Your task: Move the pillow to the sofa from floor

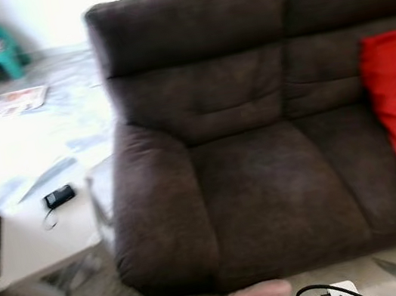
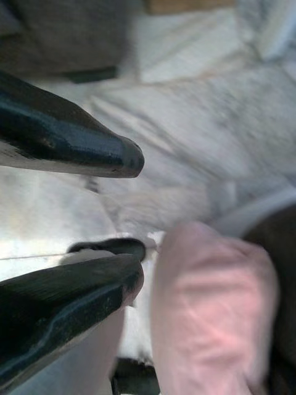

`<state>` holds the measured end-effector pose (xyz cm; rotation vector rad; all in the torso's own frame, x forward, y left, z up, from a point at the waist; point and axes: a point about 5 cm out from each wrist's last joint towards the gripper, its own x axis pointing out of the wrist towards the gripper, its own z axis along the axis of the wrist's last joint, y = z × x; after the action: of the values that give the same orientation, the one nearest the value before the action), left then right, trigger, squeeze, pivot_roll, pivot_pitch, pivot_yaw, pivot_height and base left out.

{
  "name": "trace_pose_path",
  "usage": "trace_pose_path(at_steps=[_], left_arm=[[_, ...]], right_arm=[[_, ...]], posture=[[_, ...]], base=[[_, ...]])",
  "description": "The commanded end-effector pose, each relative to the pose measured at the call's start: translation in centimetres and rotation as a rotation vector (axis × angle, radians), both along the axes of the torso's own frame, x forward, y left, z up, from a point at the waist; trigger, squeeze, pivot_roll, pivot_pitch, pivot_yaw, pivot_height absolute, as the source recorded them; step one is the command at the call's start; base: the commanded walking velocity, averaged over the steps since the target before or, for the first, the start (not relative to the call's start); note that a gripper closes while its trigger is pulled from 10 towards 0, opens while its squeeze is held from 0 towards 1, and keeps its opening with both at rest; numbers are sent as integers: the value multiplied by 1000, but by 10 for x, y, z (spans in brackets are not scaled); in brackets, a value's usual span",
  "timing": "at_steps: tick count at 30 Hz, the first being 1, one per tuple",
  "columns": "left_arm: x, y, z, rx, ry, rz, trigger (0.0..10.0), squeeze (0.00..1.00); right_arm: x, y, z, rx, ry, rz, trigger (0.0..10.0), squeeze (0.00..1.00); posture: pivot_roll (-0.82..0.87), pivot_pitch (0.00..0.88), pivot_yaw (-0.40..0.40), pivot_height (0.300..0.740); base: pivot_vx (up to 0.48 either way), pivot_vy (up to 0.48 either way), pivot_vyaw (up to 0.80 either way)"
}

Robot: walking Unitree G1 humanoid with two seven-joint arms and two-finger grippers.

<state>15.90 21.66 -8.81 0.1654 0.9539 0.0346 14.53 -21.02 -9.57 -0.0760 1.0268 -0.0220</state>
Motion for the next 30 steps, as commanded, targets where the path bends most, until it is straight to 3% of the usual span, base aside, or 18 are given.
trace_pose_path(at_steps=[1, 9, 15, 30], left_arm=[[-4, 1, -2, 12, 28, -9, 10000, 0], [-3, 1, -1, 33, 27, -37, 10000, 0], [-2, 1, -1, 26, 24, -30, 10000, 0], [0, -2, -1, 0, 9, -21, 10000, 0]], right_arm=[[-3, -2, -1, -1, 0, -9, 10000, 0], [-4, -2, -1, -4, 4, -7, 10000, 0], [-4, -1, -1, -13, 5, 14, 10000, 0], [-4, -3, -1, -14, 6, 2, 10000, 0]], posture=[[-3, 0, -8, 740], [-4, 0, -7, 740], [-7, 0, -6, 740], [-3, 0, -13, 740]], base=[[0, 0, 0], [0, 0, 0], [0, -452, 0], [0, 0, 0]])
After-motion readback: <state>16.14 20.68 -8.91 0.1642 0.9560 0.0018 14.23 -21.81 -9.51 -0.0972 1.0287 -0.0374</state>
